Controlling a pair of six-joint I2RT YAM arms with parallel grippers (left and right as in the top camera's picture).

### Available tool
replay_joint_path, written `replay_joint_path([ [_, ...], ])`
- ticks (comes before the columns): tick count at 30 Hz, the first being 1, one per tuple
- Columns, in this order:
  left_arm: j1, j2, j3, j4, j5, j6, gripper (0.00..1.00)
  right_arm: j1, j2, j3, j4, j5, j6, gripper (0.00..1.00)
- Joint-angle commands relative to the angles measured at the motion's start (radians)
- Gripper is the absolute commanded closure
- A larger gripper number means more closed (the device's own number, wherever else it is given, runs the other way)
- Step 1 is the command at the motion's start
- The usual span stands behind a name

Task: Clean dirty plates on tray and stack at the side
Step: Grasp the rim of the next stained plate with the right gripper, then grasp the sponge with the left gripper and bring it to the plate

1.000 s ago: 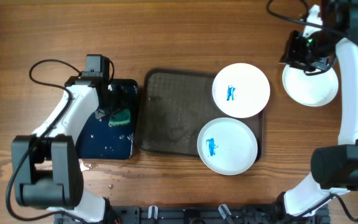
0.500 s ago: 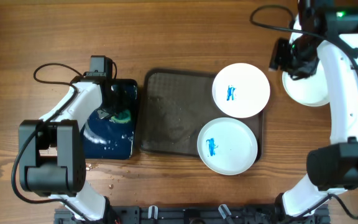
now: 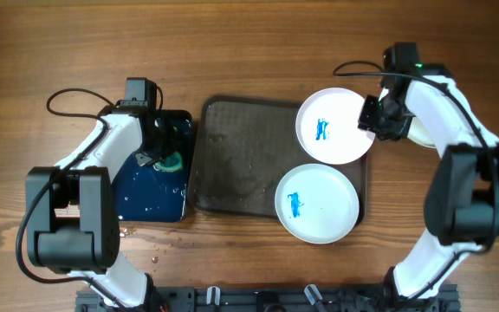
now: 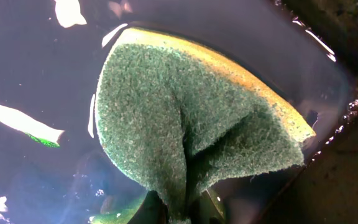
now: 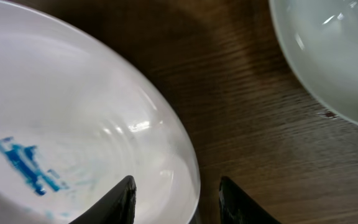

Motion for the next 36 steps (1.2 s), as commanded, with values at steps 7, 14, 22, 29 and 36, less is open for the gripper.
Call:
replay_joint_path([
  [7,-0.002,0.021,0.001,-0.023,-0.021,-0.006,0.96,-0.001,0.071,-0.005,0.023,0.009,0.015,0.96],
  [14,-0.002,0.021,0.001,-0.030,-0.021,-0.006,0.96,0.123,0.033,-0.005,0.004,-0.024,-0.008,0.96],
  [22,-0.002,0.021,0.001,-0.033,-0.022,-0.006,0.96,0.361,0.024,-0.005,0.056,-0.167,0.031,0.95],
  [29,-0.002,-0.004,0.003,-0.047,-0.110,-0.006,0.96,0.441,0.074,-0.005,0.132,-0.167,0.122,0.95],
  [36,-0.003,-0.315,0.044,-0.185,-0.369,-0.006,0.96,0.441,0.074,-0.005,0.142,-0.167,0.099,0.95],
])
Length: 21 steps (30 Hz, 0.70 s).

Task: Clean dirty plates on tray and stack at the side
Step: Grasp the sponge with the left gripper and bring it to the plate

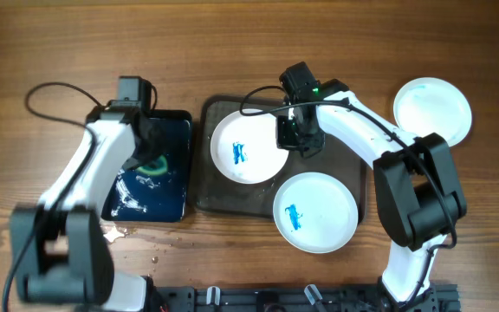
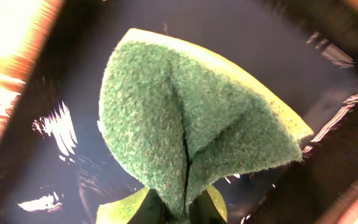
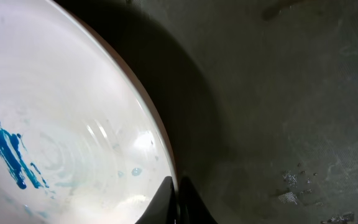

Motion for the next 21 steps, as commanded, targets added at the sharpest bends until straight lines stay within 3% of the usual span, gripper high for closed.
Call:
replay_joint_path([
  [1,0.001,-0.157,0.034,-0.029,-0.212,-0.006,0.96,-0.001,0.018,-0.003,0.014,-0.008,-0.001,0.95],
  [5,-0.035,-0.179,0.034,-0.046,-0.330,-0.006,0.96,-0.001,0.018,-0.003,0.028,-0.008,-0.001,0.95],
  [9,-0.206,-0.179,0.034,-0.044,-0.569,-0.011,0.96,-0.002,0.018,-0.003,0.026,-0.008,-0.005,0.95],
  [13,-0.371,-0.179,0.034,-0.085,-0.842,-0.095,0.96,-0.001,0.018,-0.003,0.023,-0.008,-0.005,0.95],
  [21,-0.393,-0.177,0.034,-0.092,-0.897,-0.119,0.96,-0.002,0.018,-0.003,0.019,-0.008,-0.008,0.96],
])
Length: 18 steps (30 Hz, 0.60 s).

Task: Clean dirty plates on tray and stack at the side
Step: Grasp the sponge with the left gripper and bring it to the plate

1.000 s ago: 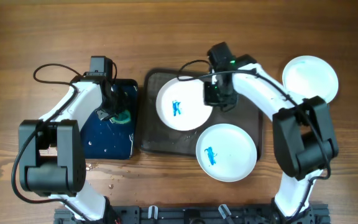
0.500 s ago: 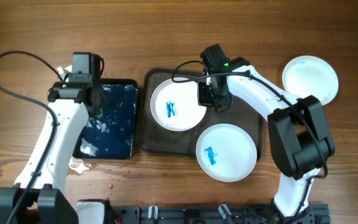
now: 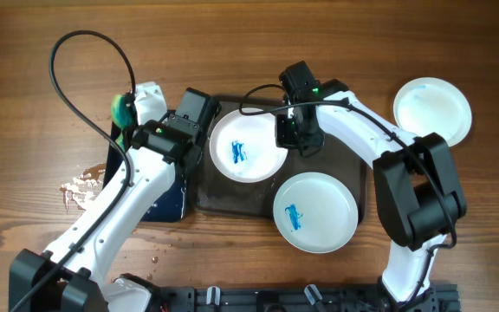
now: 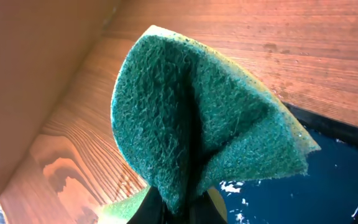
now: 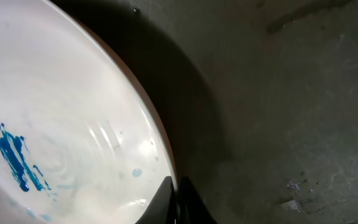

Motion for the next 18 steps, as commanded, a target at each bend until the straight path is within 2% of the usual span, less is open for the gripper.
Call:
replay_joint_path([
  [1,-0.004,-0.005,0.013,0.002,-0.068,-0.036,0.96,-0.002,0.017,-0.003,-0.002,-0.008,-0.008,0.95],
  [4,-0.004,-0.005,0.013,0.002,-0.067,-0.037,0.96,-0.002,0.017,-0.003,-0.001,-0.007,-0.008,0.96],
  [5,-0.003,-0.005,0.013,0.004,-0.019,-0.039,0.96,-0.002,0.017,-0.003,-0.001,-0.008,-0.008,0.95],
  [8,0.064,0.007,0.013,0.022,0.432,-0.031,0.96,-0.002,0.017,-0.003,-0.002,-0.008,-0.008,0.95],
  [10,0.164,0.054,0.013,0.041,0.693,0.008,0.96,-0.002,0.017,-0.003,-0.006,-0.008,-0.008,0.95],
  [14,0.283,0.081,0.014,0.062,1.000,0.100,0.96,-0.002,0.017,-0.003,-0.021,-0.008,-0.023,0.95],
  [16,0.251,0.074,0.014,0.087,1.072,0.103,0.96,-0.002,0.017,-0.003,-0.020,-0.008,-0.023,0.95],
  [18,0.154,0.087,0.014,0.125,1.081,0.095,0.96,-0.002,0.017,-0.003,-0.020,-0.008,-0.022,0.95],
])
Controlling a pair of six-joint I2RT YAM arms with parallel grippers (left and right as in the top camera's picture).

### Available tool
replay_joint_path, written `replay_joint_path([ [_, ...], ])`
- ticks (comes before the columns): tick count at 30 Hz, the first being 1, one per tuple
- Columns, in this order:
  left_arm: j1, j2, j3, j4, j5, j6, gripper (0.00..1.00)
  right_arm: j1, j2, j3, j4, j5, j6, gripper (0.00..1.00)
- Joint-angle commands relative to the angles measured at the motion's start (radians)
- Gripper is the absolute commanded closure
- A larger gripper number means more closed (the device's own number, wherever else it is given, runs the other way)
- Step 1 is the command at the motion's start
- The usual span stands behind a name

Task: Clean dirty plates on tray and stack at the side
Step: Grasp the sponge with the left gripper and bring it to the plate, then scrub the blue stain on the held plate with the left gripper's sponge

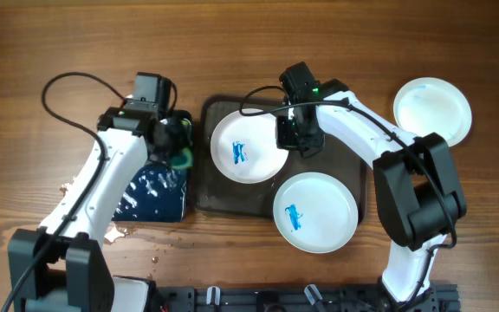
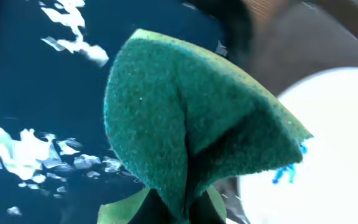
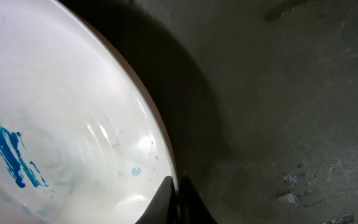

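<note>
A folded green sponge [image 2: 185, 124] is pinched in my left gripper [image 2: 182, 208], which hangs over the right edge of the black water basin [image 1: 150, 186], beside the tray. A white plate [image 1: 248, 147] with a blue stain [image 3: 8, 155] lies in the left part of the dark tray [image 1: 223, 195]. My right gripper [image 3: 176, 193] is shut on that plate's right rim. The left wrist view shows the same plate [image 2: 328, 137] just beyond the sponge. A second stained plate [image 1: 316, 208] sits at the tray's near right corner.
A clean white plate [image 1: 432, 106] rests on the table to the far right. Water splashes [image 1: 76, 184] mark the wood left of the basin. The basin holds rippling water [image 2: 36, 93].
My left gripper with the sponge was up over the table at the basin's far left corner. It now sits at the basin's right edge, near the stained plate. The right gripper has not moved.
The sponge was held in the basin water while my right gripper stood open around the rim of a plate at the tray's far right. Then the right gripper was shut on it, with the plate at the tray's left. The sponge then left the water and is now beside the plate.
</note>
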Motion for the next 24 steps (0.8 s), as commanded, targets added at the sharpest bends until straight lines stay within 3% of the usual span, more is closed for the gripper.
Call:
replay_joint_path([
  [1,-0.143,0.011,0.013,0.068,0.098,0.013,0.96,-0.002,0.017,-0.003,-0.002,-0.008,-0.015,0.95],
  [7,-0.290,0.208,0.013,0.264,0.133,-0.053,0.96,-0.001,0.017,-0.003,-0.023,-0.008,-0.015,0.95],
  [15,-0.343,0.436,0.013,0.417,0.252,-0.050,0.96,-0.001,0.017,-0.003,-0.032,-0.031,0.014,0.95],
  [20,-0.261,0.439,0.014,0.152,-0.174,-0.219,0.96,-0.001,0.017,-0.003,-0.040,-0.031,0.033,0.95],
  [24,-0.187,0.438,0.014,0.046,-0.309,-0.239,0.96,-0.002,0.017,-0.003,-0.040,-0.031,0.034,0.95],
])
